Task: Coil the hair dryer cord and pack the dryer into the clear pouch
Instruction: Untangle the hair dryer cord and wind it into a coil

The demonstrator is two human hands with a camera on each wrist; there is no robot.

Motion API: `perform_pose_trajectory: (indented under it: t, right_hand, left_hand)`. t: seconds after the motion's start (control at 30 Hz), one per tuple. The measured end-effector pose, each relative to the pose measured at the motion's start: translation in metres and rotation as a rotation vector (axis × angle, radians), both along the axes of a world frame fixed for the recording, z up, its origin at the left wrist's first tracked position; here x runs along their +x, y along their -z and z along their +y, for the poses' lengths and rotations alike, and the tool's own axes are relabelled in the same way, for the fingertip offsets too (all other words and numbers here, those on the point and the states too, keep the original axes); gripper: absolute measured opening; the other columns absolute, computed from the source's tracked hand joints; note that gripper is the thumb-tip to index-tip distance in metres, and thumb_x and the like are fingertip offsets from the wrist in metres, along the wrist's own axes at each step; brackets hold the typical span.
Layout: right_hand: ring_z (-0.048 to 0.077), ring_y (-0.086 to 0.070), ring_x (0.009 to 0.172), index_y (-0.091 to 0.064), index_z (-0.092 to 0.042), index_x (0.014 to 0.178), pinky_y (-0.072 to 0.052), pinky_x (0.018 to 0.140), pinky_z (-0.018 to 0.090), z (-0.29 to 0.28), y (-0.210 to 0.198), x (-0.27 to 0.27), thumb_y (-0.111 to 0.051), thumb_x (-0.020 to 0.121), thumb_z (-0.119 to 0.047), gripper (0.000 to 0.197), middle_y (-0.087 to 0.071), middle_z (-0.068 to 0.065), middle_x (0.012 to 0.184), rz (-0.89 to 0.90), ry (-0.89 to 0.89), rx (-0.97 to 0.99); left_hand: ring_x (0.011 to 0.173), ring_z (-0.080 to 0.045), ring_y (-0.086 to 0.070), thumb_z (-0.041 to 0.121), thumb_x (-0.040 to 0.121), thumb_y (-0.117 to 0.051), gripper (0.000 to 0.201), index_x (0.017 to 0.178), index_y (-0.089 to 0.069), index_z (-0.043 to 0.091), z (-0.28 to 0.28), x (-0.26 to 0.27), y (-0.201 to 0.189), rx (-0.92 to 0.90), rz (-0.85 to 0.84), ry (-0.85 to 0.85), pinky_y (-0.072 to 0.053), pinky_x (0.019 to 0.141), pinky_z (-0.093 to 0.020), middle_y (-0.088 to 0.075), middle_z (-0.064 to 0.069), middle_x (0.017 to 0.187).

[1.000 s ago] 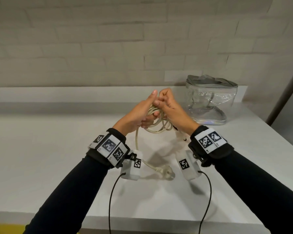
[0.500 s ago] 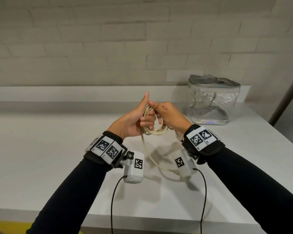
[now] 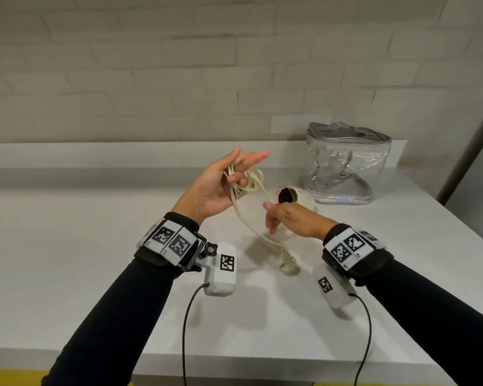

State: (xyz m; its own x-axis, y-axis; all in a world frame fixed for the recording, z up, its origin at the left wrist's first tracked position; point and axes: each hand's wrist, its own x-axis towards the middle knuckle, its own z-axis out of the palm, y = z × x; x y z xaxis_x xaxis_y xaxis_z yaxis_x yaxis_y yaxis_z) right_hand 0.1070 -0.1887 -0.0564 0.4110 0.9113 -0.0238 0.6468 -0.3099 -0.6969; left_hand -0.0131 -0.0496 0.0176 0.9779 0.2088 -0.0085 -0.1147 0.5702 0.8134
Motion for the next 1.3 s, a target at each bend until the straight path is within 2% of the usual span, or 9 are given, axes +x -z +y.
perform_pose_trajectory:
  t: [0.3,0.43,0.63,0.73,0.83,0.93,1.07,1.2,1.3]
  right_hand:
    - [0.022,-0.051,0.095,-0.039,-0.004,0.126,-0.041,0.086,0.032,-0.006,0.002,-0.006,-0.032,0.098,-0.013,0.030,-0.058,0.013,0.110,-0.201,-0.042,-0.231]
    - [0.019,-0.047,0.115,-0.031,-0.004,0.138,-0.040,0.091,0.019,0.002,-0.008,-0.019,-0.030,0.100,-0.020,0.041,-0.051,0.016,0.133,0.117,-0.040,-0.117]
    - [0.025,-0.063,0.107,-0.034,-0.030,0.134,-0.042,0.095,0.041,0.020,-0.018,-0.026,-0.013,0.088,-0.066,0.062,-0.059,0.006,0.122,0.514,-0.035,0.073]
    - [0.028,-0.067,0.094,-0.038,-0.027,0.130,-0.047,0.089,0.045,0.026,-0.018,-0.024,-0.012,0.092,-0.059,0.056,-0.061,0.008,0.109,0.472,-0.043,0.119]
    - [0.021,-0.063,0.086,-0.043,-0.020,0.129,-0.047,0.082,0.033,0.019,-0.011,-0.019,-0.014,0.095,-0.054,0.056,-0.066,0.002,0.101,0.303,-0.060,-0.038]
    - [0.014,-0.048,0.075,-0.056,-0.009,0.098,-0.037,0.072,0.026,0.008,-0.004,-0.010,-0.029,0.098,-0.031,0.034,-0.058,-0.001,0.088,-0.075,-0.083,-0.266]
    - [0.015,-0.042,0.064,-0.044,-0.013,0.086,-0.035,0.062,0.020,0.007,-0.013,-0.011,-0.035,0.092,-0.005,0.013,-0.045,-0.005,0.070,-0.274,-0.157,-0.336]
    - [0.012,-0.047,0.062,-0.049,-0.019,0.082,-0.036,0.062,0.018,0.003,-0.036,-0.005,-0.039,0.086,-0.003,0.019,-0.051,-0.004,0.070,-0.359,-0.178,-0.306]
    - [0.014,-0.052,0.060,-0.052,-0.016,0.082,-0.040,0.055,0.013,-0.001,-0.054,0.006,-0.042,0.089,-0.005,0.017,-0.054,-0.003,0.068,-0.287,-0.109,-0.245]
  left_hand:
    - [0.046,-0.005,-0.055,0.023,0.096,-0.044,0.025,0.109,-0.053,0.003,0.002,0.018,0.008,0.011,-0.050,-0.306,-0.056,0.067,-0.016,-0.058,0.007,0.044]
    - [0.027,-0.005,-0.033,0.031,0.095,-0.045,0.042,0.121,-0.053,-0.001,-0.001,0.023,0.015,0.050,-0.022,-0.395,-0.044,0.044,-0.012,-0.032,0.006,0.028]
    - [0.026,-0.005,-0.029,0.030,0.094,-0.046,0.032,0.114,-0.060,0.009,-0.014,0.028,0.037,0.077,-0.088,-0.462,-0.039,0.046,-0.015,-0.036,0.006,0.029]
    - [0.030,-0.004,-0.038,0.029,0.094,-0.048,0.019,0.104,-0.061,0.019,-0.017,0.027,0.040,0.121,-0.122,-0.450,-0.046,0.053,-0.017,-0.065,0.003,0.051]
    - [0.056,-0.005,-0.063,0.021,0.097,-0.043,0.044,0.139,-0.033,0.015,-0.010,0.025,0.039,0.179,-0.165,-0.439,-0.054,0.073,-0.018,-0.075,0.004,0.087]
    - [0.100,-0.016,-0.067,0.013,0.096,-0.042,0.034,0.129,-0.037,0.020,0.000,0.021,0.032,0.305,-0.160,-0.425,-0.038,0.109,-0.035,-0.058,-0.005,0.132]
    - [0.114,-0.011,-0.058,0.021,0.095,-0.044,0.024,0.119,-0.046,0.026,0.006,0.023,0.030,0.605,-0.051,-0.381,-0.024,0.114,-0.033,-0.026,-0.008,0.155]
    - [0.071,-0.002,-0.068,0.023,0.098,-0.040,0.036,0.100,-0.061,-0.005,0.011,0.036,0.037,1.073,0.233,-0.266,-0.039,0.102,-0.031,-0.075,-0.010,0.092]
    - [0.056,-0.007,-0.062,0.038,0.098,-0.031,0.052,0.090,-0.063,-0.002,0.007,0.035,0.037,1.260,0.439,-0.088,-0.044,0.066,-0.021,-0.066,0.004,0.044]
